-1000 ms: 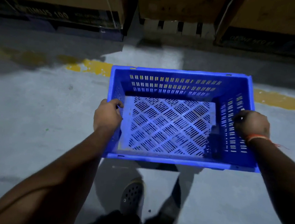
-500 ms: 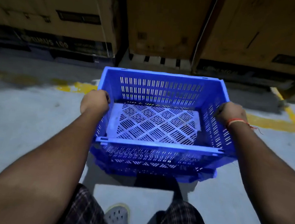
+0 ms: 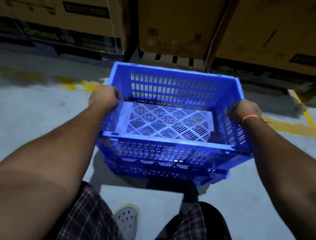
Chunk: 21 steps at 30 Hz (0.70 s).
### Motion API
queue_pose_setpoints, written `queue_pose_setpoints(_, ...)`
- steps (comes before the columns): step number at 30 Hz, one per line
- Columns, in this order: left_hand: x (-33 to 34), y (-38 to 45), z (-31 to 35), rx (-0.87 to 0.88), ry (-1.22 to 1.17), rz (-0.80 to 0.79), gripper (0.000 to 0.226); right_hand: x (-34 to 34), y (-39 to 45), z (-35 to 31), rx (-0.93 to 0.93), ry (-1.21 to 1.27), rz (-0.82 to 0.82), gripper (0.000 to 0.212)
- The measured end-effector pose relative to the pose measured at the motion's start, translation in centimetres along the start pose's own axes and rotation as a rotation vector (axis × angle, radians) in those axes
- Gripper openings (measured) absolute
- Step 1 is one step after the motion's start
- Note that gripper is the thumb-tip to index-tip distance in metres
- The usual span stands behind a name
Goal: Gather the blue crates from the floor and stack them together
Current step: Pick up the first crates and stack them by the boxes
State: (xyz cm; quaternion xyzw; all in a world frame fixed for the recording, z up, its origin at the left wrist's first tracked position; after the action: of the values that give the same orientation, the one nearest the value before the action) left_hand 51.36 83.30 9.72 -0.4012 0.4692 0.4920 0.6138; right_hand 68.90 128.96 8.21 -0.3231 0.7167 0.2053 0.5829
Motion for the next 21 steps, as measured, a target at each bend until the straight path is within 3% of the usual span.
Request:
queue_pose_setpoints(10, -1.1, -3.1, -1.6, -0.032, -0.11, -0.013, 0.029, 0.9, 1.2, -1.0, -0.098, -0.029, -0.077, 0.023)
queue_pose_setpoints(21, -0.8, -2.5, -1.4, -0.037, -0.121, -0.016, 0.033, 0.7, 0.7, -0.2, -0.055, -0.028, -0.049, 0.026)
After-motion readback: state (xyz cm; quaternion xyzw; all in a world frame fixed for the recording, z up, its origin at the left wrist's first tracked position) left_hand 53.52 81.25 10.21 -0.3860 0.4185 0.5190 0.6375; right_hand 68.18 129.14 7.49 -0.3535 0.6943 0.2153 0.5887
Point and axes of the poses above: each hand's wrist, its own y-axis towards the middle knuckle, its own x-axis out of the palm, z = x × y, the point moved 7 cm from there along y, towards the middle knuckle, and after that the axes turned 5 degrees about y, right-handed, at the moved point
